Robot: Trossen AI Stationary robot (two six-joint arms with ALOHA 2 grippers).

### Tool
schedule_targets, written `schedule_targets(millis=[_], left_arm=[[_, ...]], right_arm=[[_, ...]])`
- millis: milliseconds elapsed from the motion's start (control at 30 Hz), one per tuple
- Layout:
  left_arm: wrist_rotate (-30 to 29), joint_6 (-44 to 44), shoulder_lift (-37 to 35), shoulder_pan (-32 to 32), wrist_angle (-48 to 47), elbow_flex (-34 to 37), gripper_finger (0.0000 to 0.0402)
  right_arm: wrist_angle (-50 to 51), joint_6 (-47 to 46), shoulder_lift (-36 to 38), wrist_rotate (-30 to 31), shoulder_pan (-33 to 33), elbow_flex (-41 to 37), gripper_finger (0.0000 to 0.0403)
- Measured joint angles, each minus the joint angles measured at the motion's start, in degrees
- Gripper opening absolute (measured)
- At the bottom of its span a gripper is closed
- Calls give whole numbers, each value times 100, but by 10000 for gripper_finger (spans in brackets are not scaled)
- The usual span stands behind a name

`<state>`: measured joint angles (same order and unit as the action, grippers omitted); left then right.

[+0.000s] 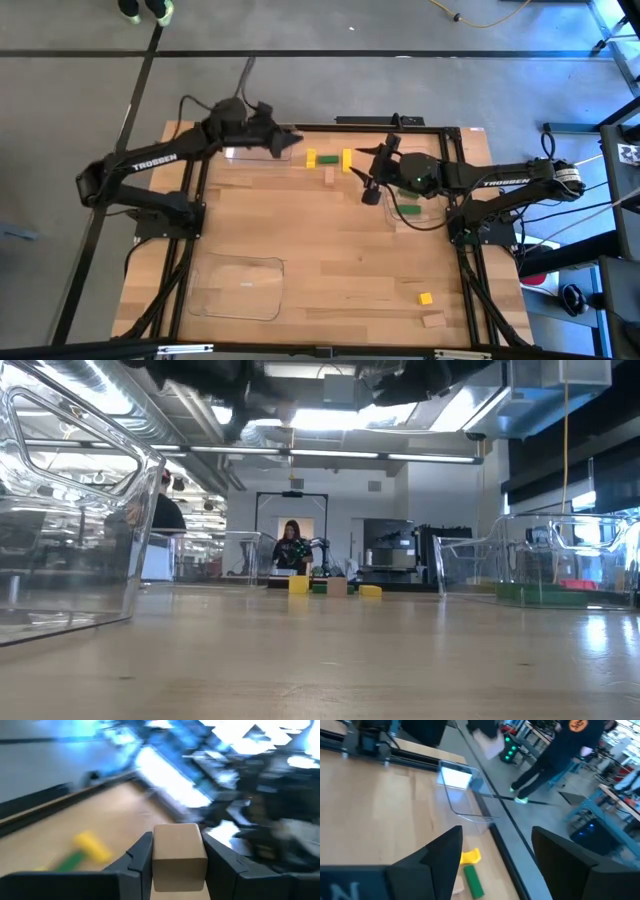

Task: Sort & place blocks by color
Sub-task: Put the middle left brown block into the top left transparent bin

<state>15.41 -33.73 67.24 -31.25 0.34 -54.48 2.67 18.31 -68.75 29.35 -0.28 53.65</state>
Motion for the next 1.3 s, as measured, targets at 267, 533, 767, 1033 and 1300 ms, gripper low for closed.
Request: schedule_targets(millis=[267,533,767,1033,1300], left_arm=[[-396,709,543,-859,-1777,1,119],[-1707,876,903,-842,-2658,2,119],[-2008,-182,973,-348,-3285,-40,119],[-3076,-424,973,-167,-4133,-310,119],[-2959,307,1372,-1037,-3477,-192,119]], right_arm=[[57,-553,0,106,-333,0,241],[1211,-3212,2,-497,-1403,0,241],[1642,-3151,2,-2073,-2543,0,241],[1432,-3445,-13,-2541,-3312,0,241],[1434,-3640,-15,-2524,-3411,0,241]])
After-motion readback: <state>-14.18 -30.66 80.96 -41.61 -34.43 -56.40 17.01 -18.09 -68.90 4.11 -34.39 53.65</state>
